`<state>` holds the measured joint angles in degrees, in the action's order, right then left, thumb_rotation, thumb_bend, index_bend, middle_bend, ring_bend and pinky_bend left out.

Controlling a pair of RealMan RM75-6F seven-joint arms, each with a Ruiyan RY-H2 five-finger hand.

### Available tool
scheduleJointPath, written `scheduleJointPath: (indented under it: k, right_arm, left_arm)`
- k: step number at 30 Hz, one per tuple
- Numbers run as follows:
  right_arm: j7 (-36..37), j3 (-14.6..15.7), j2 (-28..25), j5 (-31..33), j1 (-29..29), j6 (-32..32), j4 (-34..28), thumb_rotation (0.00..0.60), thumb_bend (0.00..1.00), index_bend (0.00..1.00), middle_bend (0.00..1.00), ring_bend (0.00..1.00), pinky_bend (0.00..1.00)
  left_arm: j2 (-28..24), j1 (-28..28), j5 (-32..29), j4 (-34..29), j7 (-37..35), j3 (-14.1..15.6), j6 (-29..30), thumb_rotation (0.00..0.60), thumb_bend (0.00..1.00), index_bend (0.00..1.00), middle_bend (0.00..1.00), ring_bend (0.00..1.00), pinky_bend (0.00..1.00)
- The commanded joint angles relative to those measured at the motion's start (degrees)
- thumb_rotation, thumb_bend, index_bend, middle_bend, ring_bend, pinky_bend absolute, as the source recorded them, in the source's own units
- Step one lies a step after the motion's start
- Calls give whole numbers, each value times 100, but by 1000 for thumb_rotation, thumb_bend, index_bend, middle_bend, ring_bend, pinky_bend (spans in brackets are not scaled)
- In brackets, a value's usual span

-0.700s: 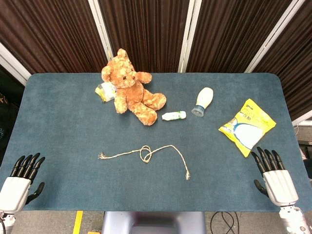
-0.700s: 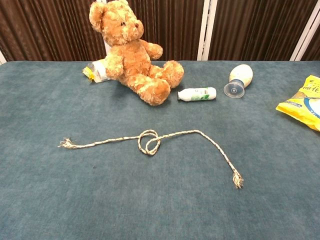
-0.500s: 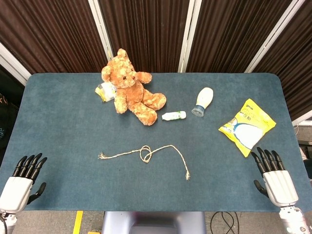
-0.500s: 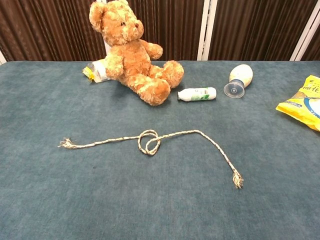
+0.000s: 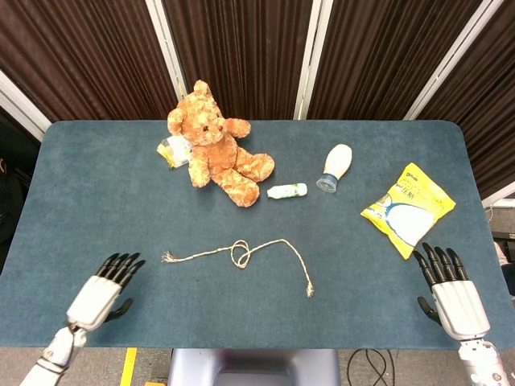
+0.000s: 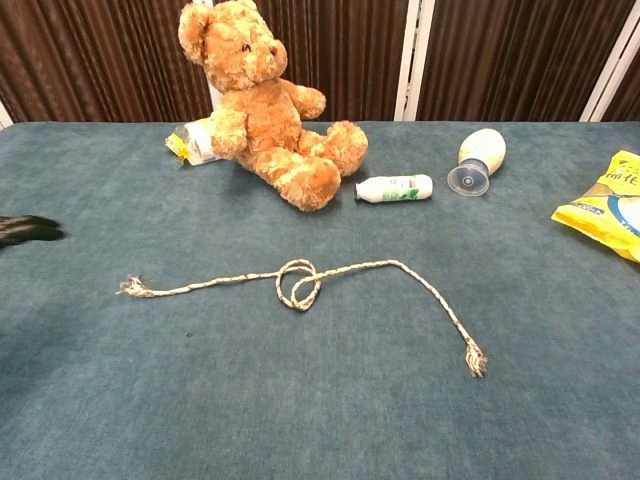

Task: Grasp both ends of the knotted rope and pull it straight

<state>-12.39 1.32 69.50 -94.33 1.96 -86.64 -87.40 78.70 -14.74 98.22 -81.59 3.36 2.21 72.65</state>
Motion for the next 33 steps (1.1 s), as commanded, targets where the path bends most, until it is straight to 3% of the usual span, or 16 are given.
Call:
scheduleJointPath:
  k: [1, 3, 13, 33]
  right_arm:
    - [-39, -22, 27, 40, 16, 34, 13, 600, 342, 0, 0, 0, 0]
    - [-71, -33, 46, 68, 27, 63, 27, 600, 342, 0, 0, 0, 0]
    - [-210, -77, 116, 225, 81, 213, 48, 600, 342, 0, 0, 0, 0]
    - [-272, -110, 135, 361, 104, 261, 52, 600, 342, 0, 0, 0, 0]
  left_arm:
    - [434, -362, -376, 36, 144, -299, -426, 600, 392, 187, 26, 0, 84]
    - [590, -452, -495, 83, 247, -384, -529, 600, 392, 242, 30, 0, 84]
    - [1395, -852, -984, 824, 764, -647, -914, 600, 390, 306, 38, 0, 84]
    - [2079, -1205, -1255, 2013, 725, -674, -981, 600, 394, 521, 101, 0, 110]
